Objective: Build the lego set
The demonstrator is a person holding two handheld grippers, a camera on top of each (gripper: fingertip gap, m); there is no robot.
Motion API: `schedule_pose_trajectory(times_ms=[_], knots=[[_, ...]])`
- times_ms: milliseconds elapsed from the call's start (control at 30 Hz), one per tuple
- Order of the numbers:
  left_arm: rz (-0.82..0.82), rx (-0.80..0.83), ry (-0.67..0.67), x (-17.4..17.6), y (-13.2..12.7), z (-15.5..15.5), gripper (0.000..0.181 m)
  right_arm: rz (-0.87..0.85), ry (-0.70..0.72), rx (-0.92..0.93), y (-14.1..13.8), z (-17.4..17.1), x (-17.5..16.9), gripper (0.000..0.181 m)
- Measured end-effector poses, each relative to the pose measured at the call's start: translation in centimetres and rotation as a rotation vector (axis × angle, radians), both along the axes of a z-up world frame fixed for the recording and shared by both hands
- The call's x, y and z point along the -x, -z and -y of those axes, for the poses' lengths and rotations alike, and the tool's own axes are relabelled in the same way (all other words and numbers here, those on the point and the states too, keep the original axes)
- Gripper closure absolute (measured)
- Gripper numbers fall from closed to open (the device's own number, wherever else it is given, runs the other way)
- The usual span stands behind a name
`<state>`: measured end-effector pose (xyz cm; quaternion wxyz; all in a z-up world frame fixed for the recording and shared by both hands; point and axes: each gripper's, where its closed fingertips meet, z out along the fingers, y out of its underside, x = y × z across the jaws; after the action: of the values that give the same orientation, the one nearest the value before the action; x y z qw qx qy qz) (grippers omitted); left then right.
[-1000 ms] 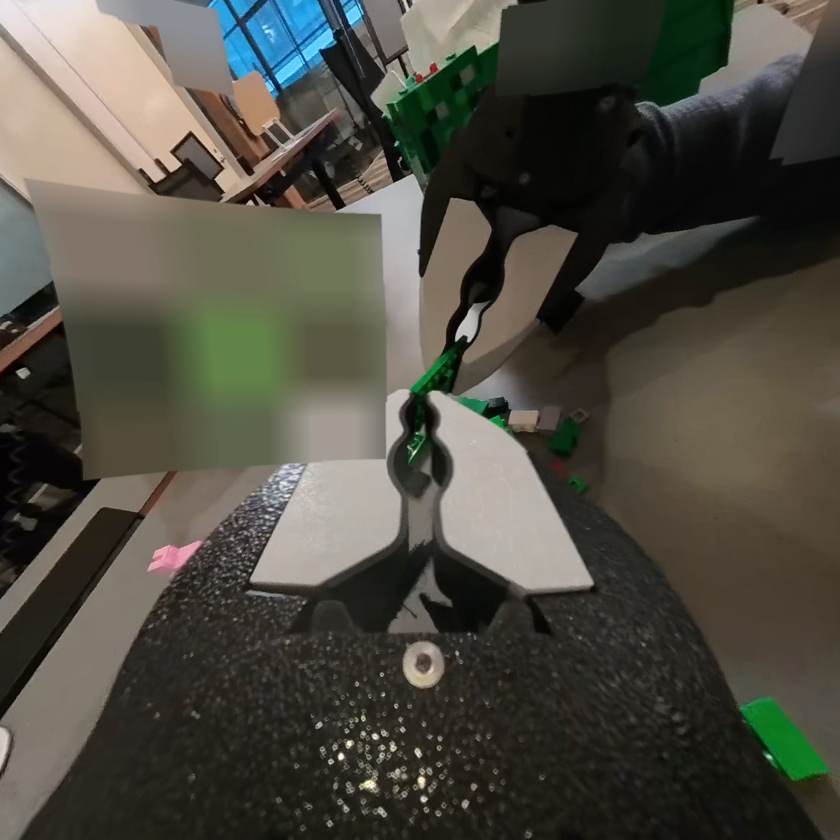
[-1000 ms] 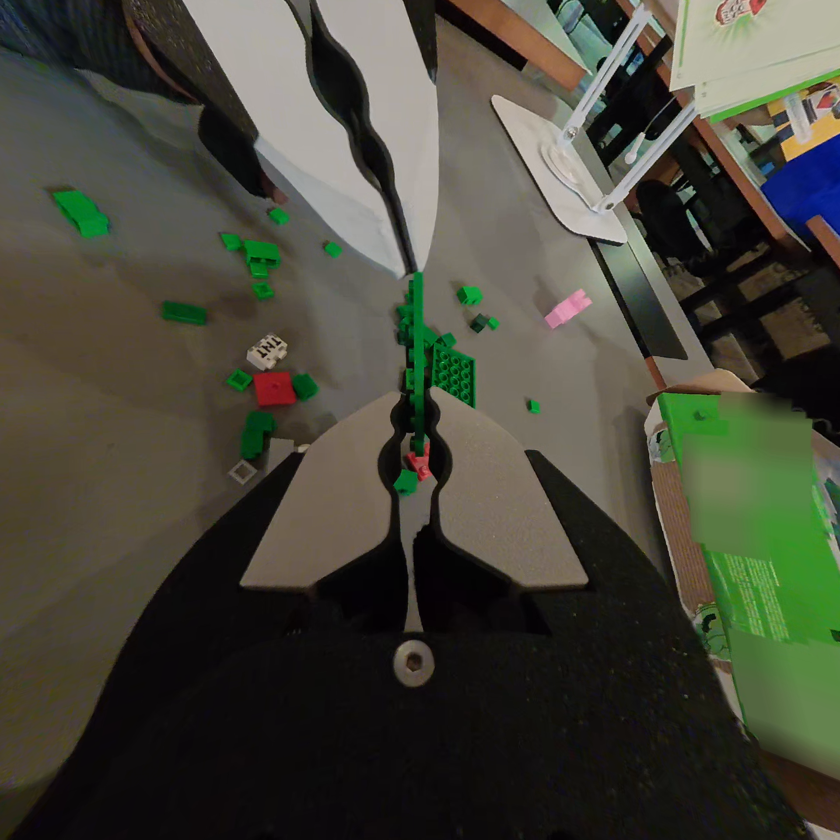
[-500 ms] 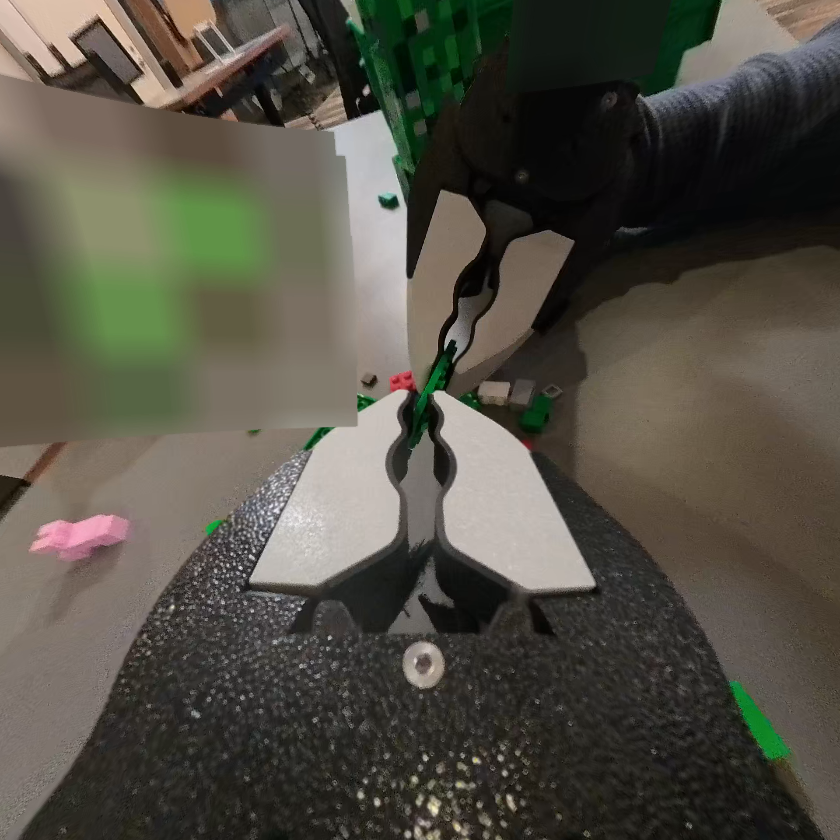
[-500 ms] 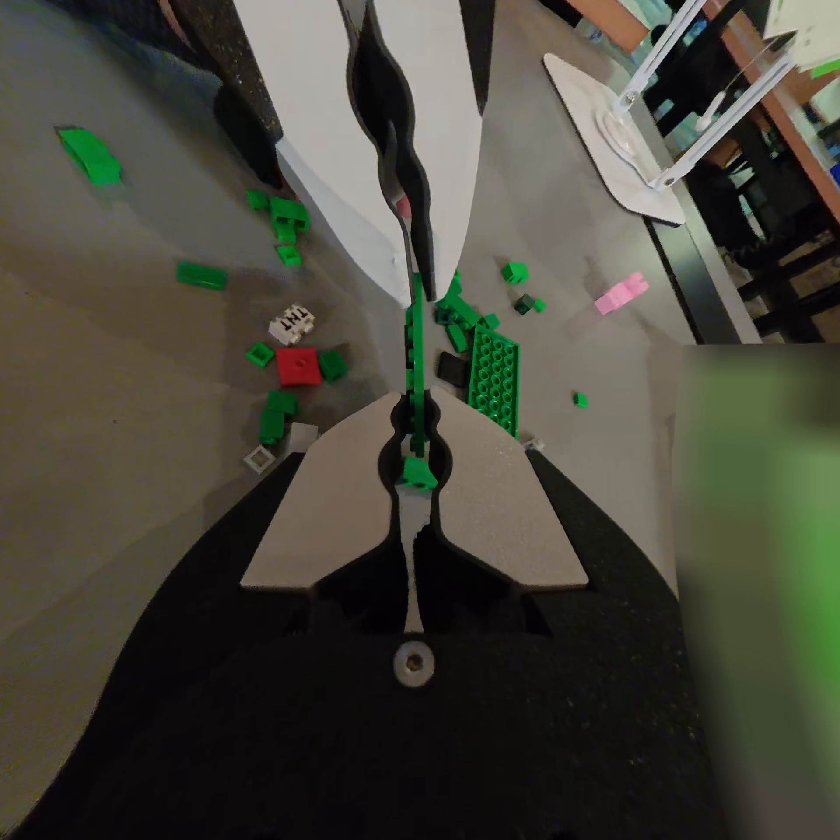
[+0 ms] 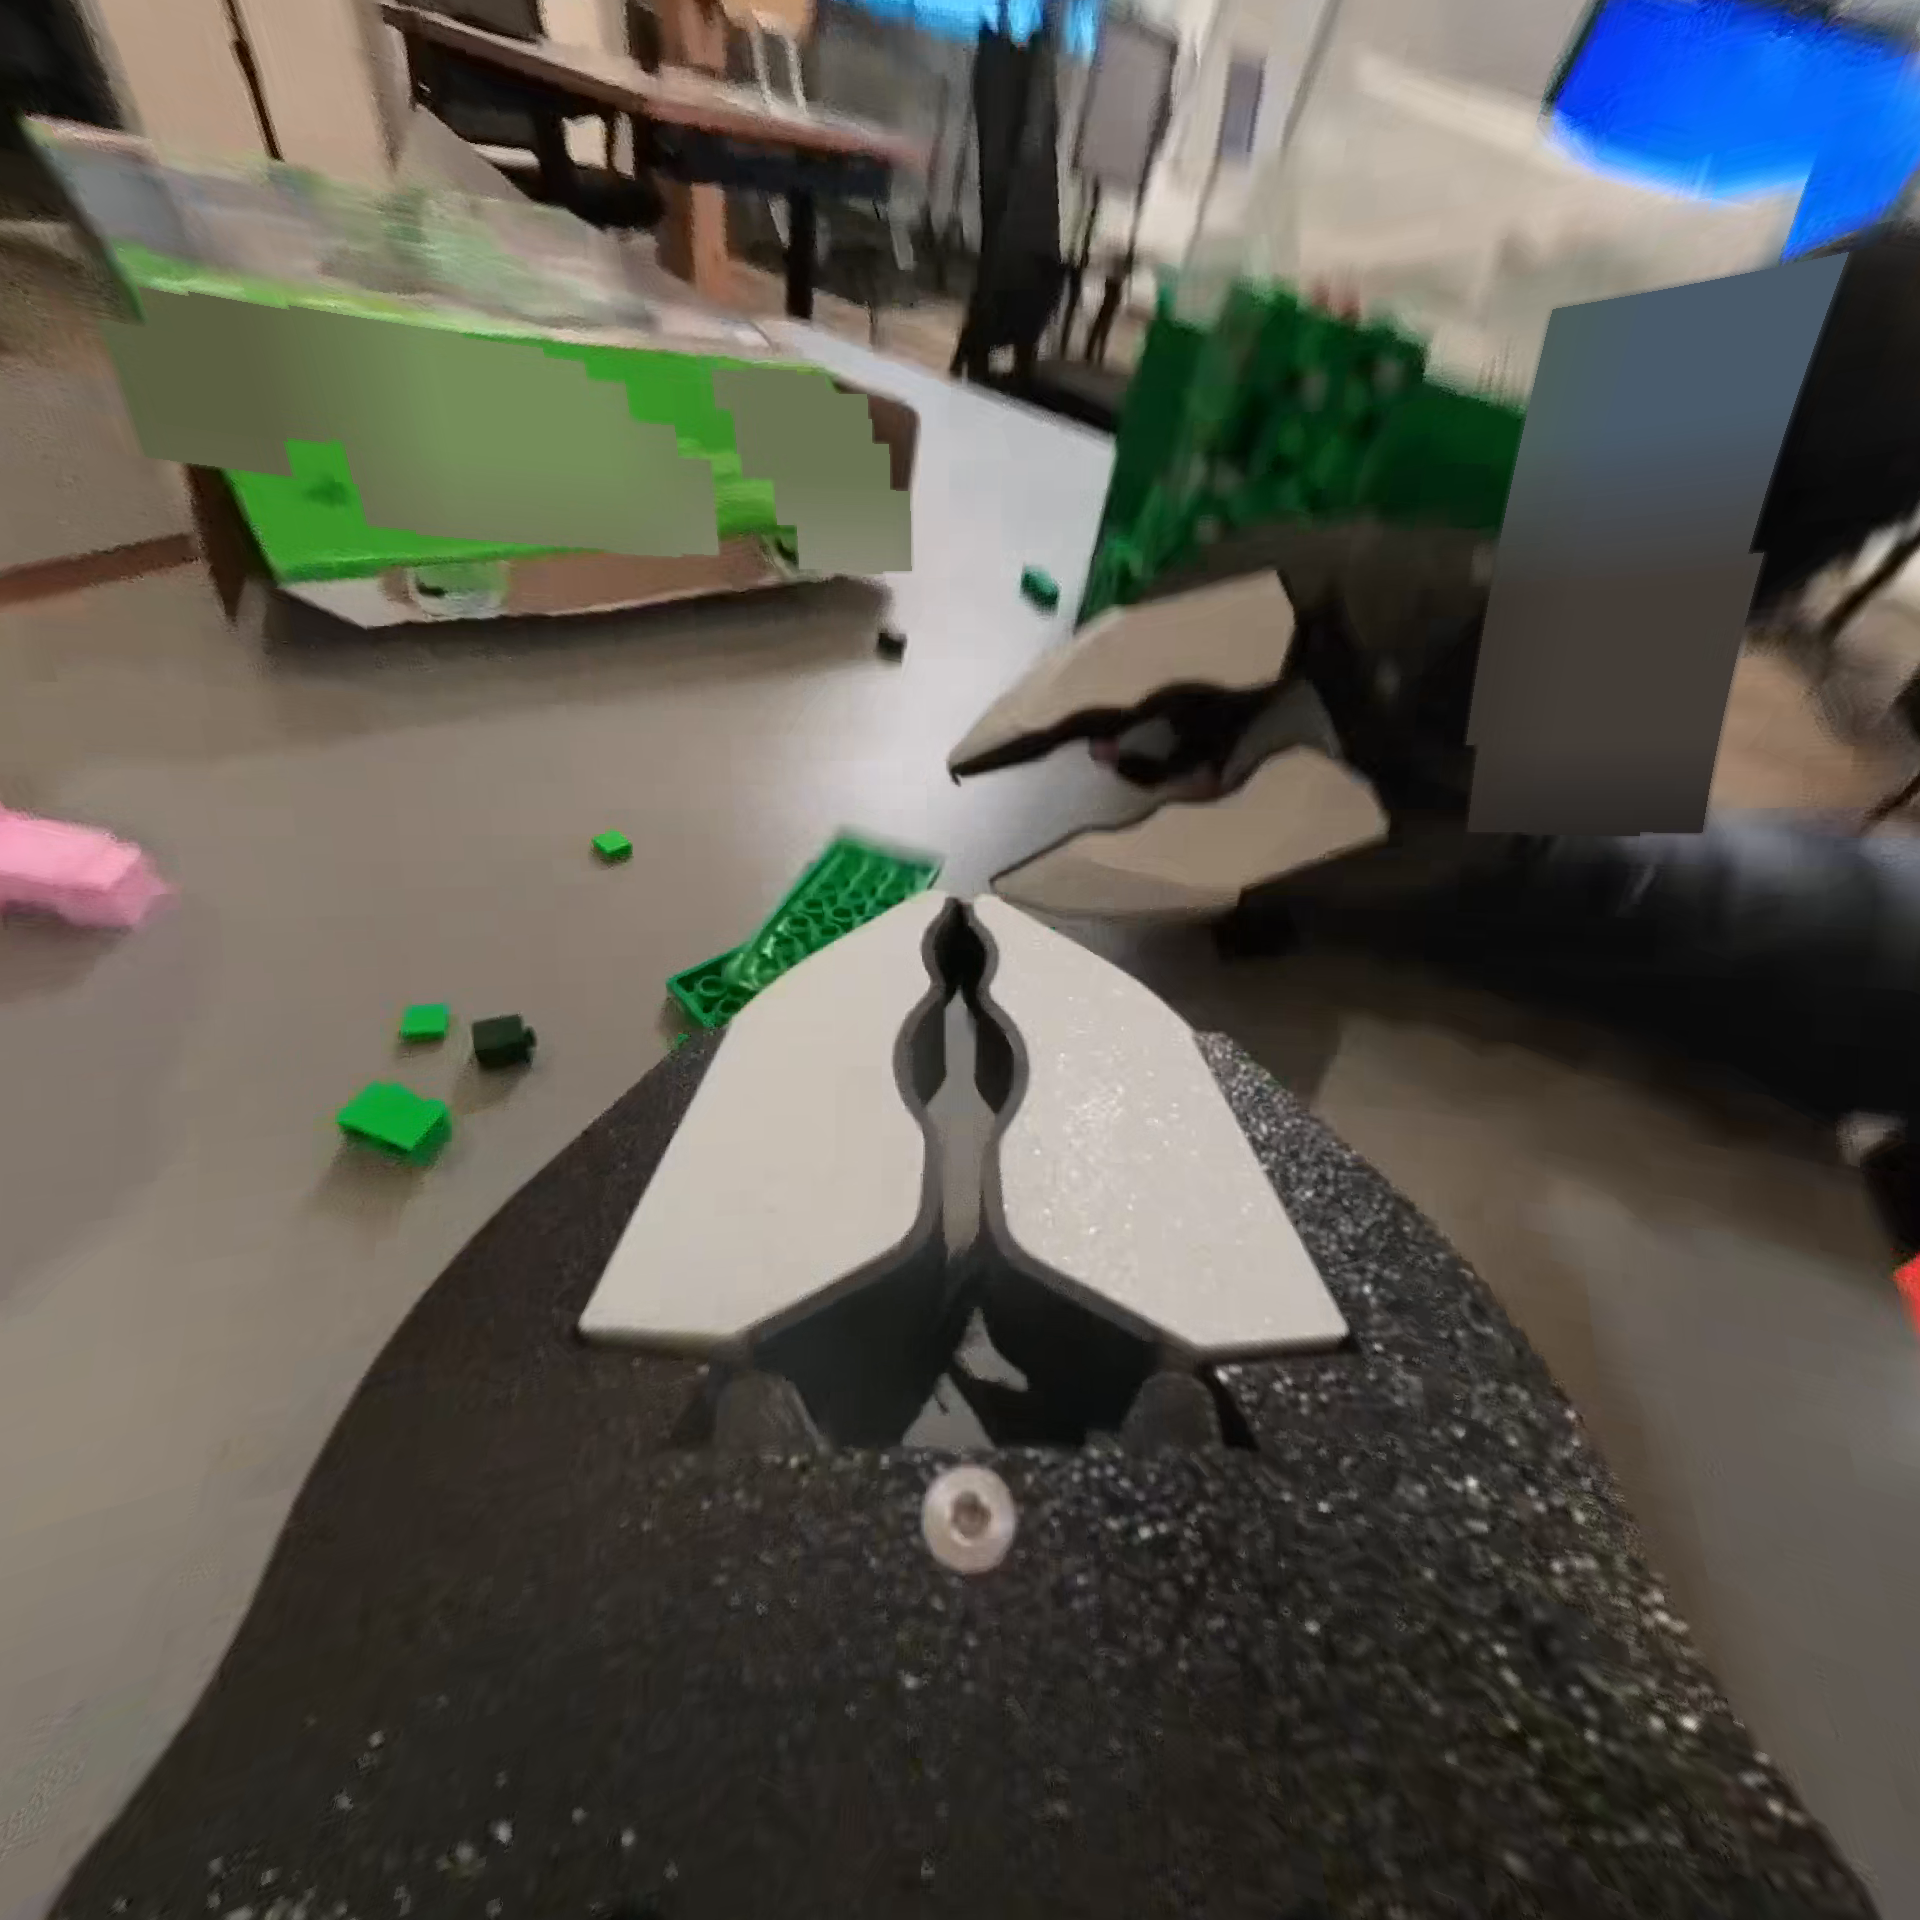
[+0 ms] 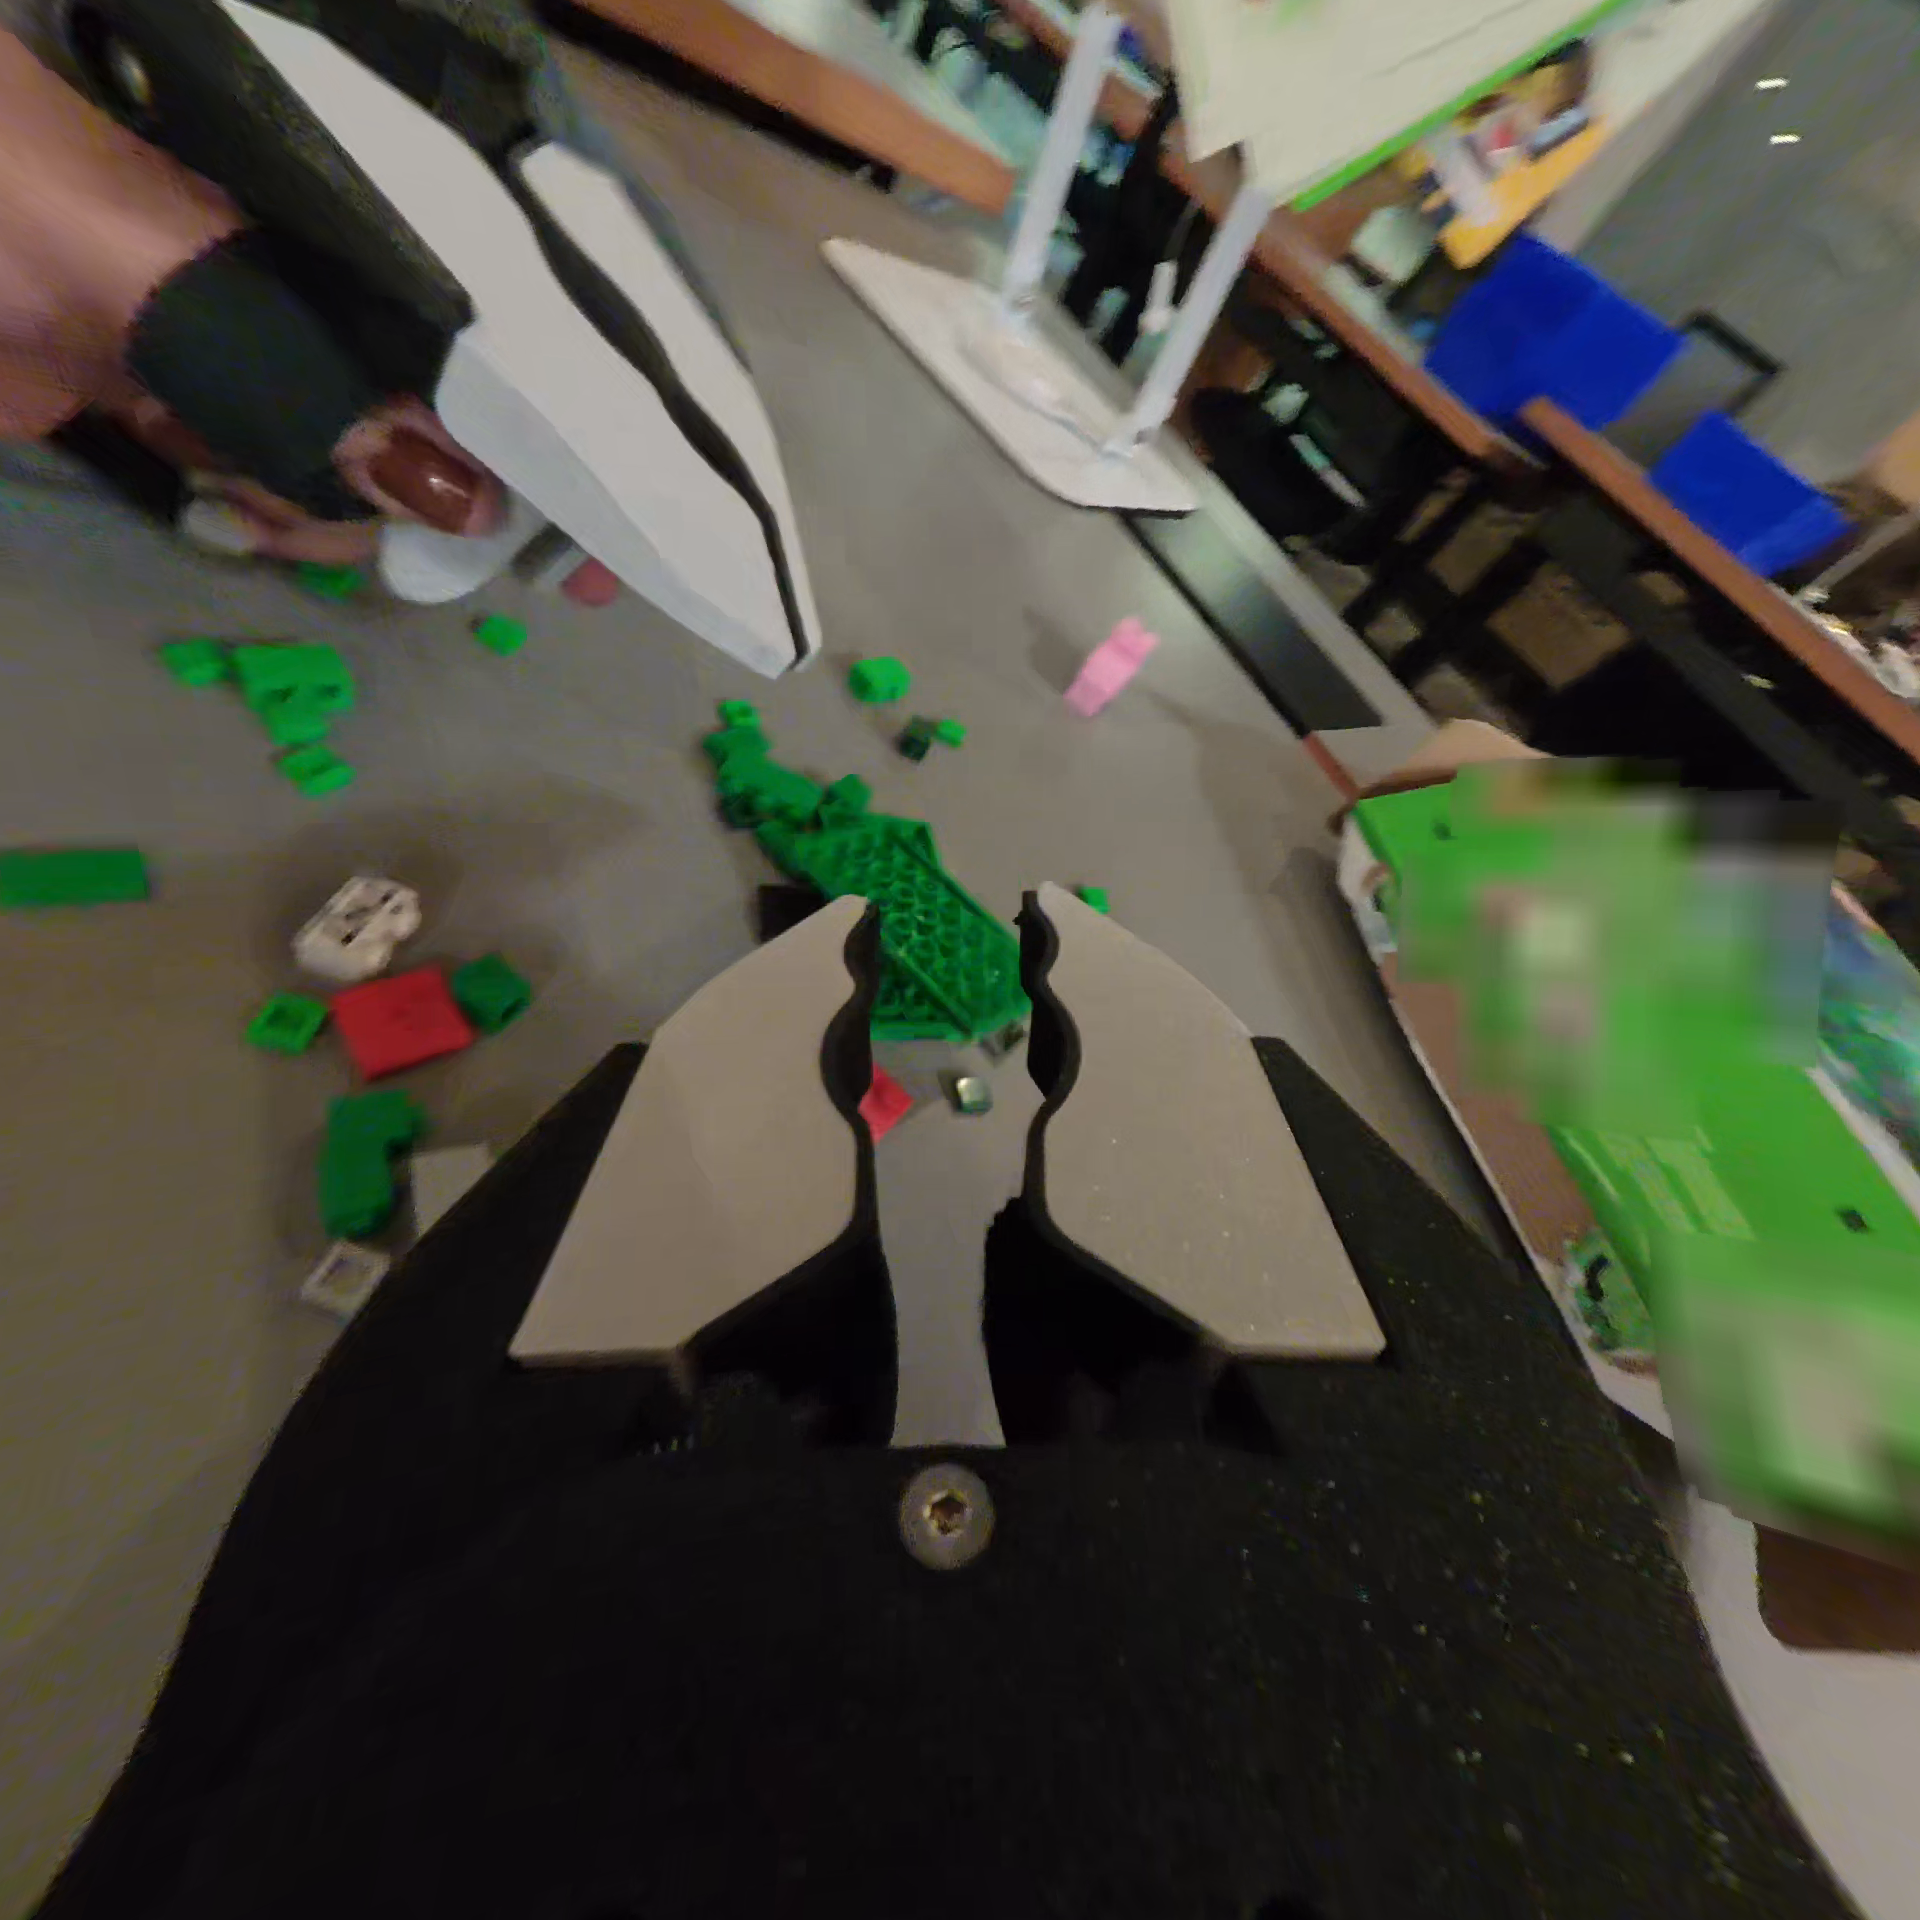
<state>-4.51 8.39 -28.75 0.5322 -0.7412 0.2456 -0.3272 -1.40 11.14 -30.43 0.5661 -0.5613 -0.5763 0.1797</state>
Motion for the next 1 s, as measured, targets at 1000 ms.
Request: schedule_pose_trajectory(times_ms=[1000], knots=[[0.152,-0.252,-0.221,3.9,-3.6,-1.1,0.181,0.59,-0.248,0.327,3.8,-1.3,-0.4,0.149]])
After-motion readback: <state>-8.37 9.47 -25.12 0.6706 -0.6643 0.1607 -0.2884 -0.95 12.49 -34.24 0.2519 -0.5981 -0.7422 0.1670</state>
